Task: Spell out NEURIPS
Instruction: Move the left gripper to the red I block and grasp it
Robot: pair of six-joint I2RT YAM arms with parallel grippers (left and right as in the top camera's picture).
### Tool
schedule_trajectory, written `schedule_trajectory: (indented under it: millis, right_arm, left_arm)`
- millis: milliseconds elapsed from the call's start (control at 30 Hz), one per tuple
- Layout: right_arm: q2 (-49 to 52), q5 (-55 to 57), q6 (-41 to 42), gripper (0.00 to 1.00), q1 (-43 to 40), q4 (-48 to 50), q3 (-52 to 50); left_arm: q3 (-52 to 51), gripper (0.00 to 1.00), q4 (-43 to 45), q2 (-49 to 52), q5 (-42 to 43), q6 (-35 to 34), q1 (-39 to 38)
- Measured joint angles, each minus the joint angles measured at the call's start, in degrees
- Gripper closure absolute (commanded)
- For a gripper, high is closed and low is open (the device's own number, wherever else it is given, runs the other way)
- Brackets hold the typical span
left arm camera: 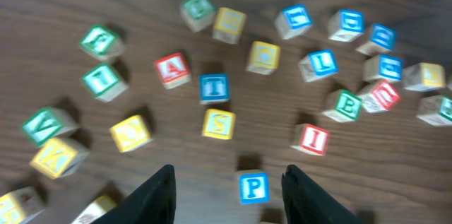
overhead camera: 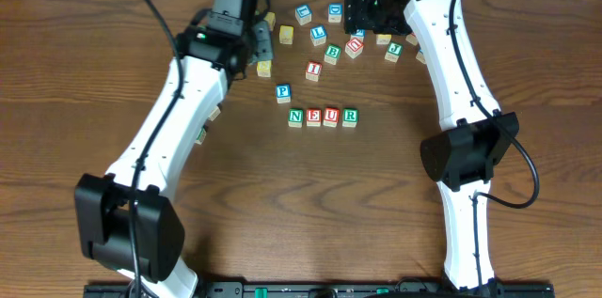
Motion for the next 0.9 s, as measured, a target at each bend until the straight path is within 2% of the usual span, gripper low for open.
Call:
schedule_trajectory:
  millis: [267, 900]
  right_arm:
    - [0.0, -0.04, 0.0, 0.2, -0.17, -0.39, -0.11]
    - [0.0, 0.2, 0.0, 0.21, -0.37, -1.36, -0.11]
  left_arm:
    - [0.0, 0.49, 1.79, 5.33, 0.81, 0.02, -5.16]
    - [-0.02, 0.49, 11.47, 14.53, 2.34, 0.02, -10.21]
